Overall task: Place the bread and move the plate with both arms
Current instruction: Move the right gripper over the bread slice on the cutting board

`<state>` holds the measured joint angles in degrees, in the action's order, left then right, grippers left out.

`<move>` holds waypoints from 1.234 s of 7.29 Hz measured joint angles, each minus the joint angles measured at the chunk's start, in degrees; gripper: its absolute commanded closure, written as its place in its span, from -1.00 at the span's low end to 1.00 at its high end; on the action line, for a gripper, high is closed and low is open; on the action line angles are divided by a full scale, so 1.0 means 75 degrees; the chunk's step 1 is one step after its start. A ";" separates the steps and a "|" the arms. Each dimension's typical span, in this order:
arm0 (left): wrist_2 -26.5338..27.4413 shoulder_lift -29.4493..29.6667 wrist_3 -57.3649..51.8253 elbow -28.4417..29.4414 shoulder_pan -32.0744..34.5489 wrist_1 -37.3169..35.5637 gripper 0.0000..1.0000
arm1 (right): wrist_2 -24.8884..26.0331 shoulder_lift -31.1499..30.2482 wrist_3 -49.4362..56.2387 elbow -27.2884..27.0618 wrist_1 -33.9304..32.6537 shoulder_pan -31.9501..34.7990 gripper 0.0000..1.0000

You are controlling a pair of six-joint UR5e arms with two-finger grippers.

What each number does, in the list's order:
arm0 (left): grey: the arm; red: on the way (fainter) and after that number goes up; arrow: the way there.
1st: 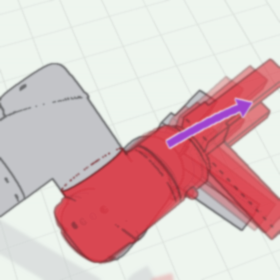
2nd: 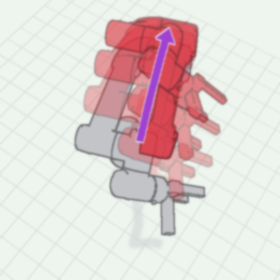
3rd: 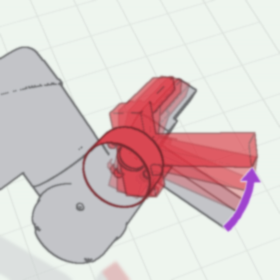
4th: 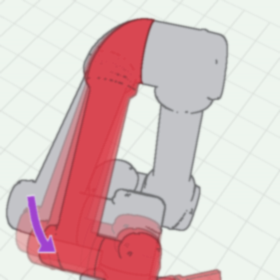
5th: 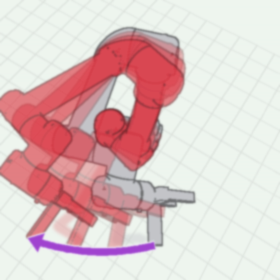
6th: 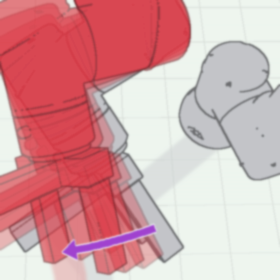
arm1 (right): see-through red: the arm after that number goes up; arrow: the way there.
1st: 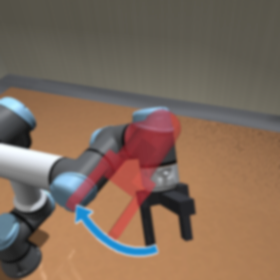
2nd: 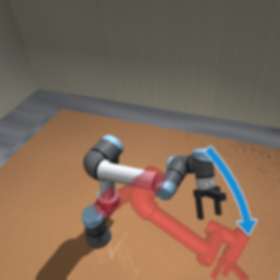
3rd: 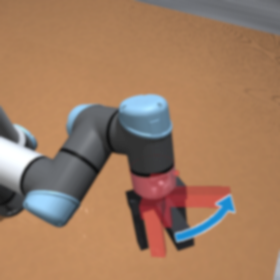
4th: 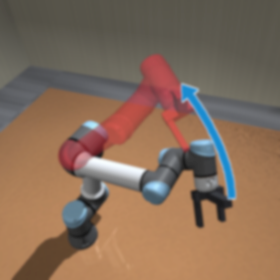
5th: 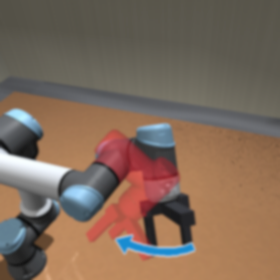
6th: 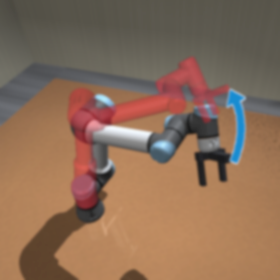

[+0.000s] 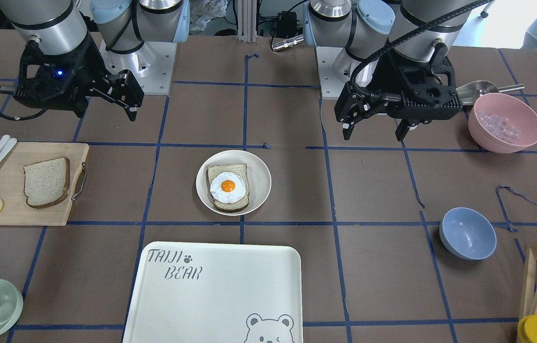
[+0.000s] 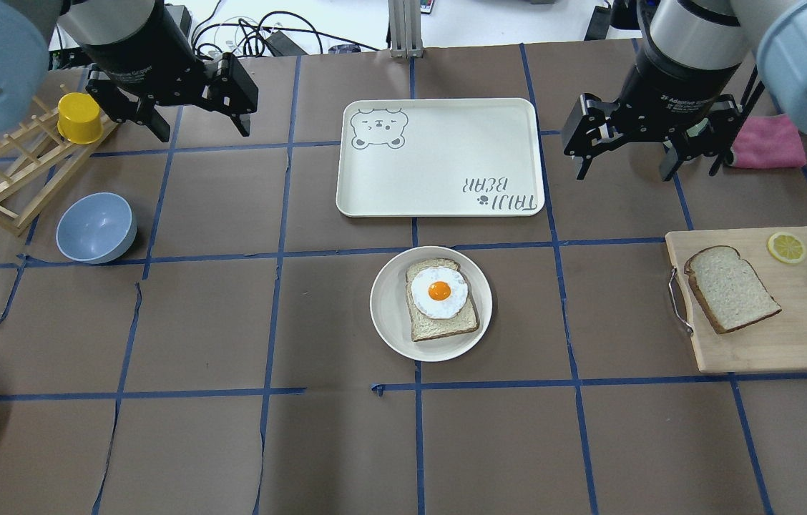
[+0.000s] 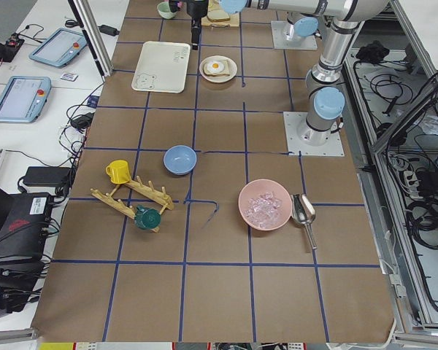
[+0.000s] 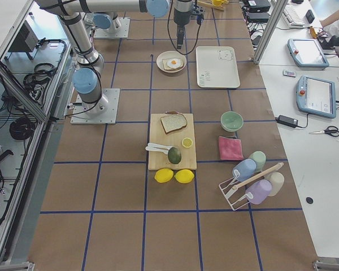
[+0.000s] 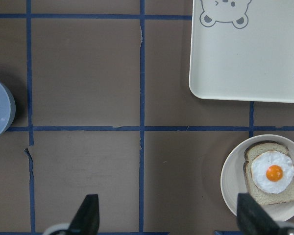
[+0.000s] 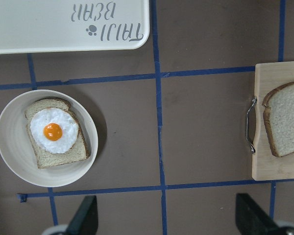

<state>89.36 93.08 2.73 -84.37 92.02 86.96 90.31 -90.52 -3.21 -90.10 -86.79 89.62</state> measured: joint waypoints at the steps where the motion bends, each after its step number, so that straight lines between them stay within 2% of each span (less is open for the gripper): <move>1: 0.0015 -0.0001 -0.0010 0.0000 0.0000 0.0013 -1.00 | 0.0342 0.0026 0.0041 -0.0046 0.0062 -0.0039 -1.00; 3: 0.0025 -0.0004 -0.0030 0.0000 -0.0003 0.0023 -1.00 | 0.0839 0.0123 0.0107 -0.0243 0.0072 -0.0113 -1.00; 6: 0.0019 -0.0012 -0.0041 0.0000 -0.0031 0.0035 -1.00 | 0.0937 0.0740 0.0155 -0.0431 0.0002 -0.0409 -1.00; 8: 0.0016 -0.0020 -0.0045 0.0000 -0.0038 0.0048 -1.00 | 0.0944 0.1249 0.0492 -0.0532 -0.0231 -0.0972 -0.63; 9: 0.0015 -0.0022 -0.0047 0.0000 -0.0043 0.0052 -1.00 | 0.0970 0.1503 0.0782 -0.0750 -0.0746 -0.1223 -0.42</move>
<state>89.48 92.92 2.38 -84.38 91.70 87.35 97.58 -79.25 2.66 -95.72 -92.39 80.44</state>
